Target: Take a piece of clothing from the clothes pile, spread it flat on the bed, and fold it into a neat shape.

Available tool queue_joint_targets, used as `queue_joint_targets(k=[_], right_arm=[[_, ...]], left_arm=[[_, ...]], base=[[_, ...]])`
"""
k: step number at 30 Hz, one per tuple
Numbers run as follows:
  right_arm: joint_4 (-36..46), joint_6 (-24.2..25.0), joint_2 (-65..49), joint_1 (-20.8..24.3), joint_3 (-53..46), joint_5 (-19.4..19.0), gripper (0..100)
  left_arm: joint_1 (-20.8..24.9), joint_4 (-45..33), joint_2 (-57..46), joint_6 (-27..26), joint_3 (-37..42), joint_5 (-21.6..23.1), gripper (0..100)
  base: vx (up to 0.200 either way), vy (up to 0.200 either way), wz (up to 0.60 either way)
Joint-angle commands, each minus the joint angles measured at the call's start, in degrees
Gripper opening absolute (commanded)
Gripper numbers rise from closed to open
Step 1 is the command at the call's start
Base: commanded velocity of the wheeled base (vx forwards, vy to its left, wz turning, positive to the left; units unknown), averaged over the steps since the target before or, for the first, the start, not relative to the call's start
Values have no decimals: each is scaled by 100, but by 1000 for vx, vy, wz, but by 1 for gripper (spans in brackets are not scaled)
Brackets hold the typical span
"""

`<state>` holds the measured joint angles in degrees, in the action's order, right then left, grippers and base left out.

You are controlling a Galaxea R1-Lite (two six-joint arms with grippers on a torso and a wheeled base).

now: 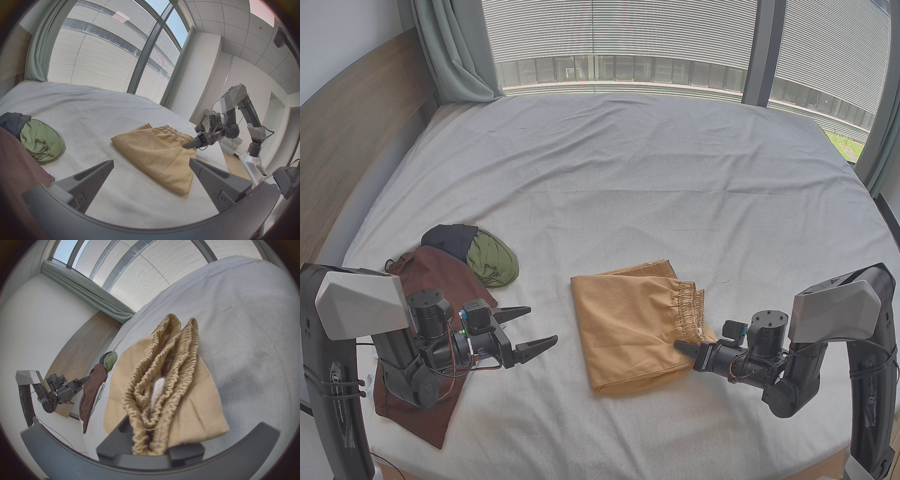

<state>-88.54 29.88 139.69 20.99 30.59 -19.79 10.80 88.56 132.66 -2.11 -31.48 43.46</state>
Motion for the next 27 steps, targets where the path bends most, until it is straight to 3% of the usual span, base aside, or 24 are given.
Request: queue_joint_targets(k=[1,27], right_arm=[[-5,0,-153,37,-26,1,0],[-5,44,-707,256,-35,1,0]], left_arm=[[1,3,-3,0,-8,-4,100],[-17,3,-47,-9,-8,-4,100]], base=[[0,0,0],[0,0,0]])
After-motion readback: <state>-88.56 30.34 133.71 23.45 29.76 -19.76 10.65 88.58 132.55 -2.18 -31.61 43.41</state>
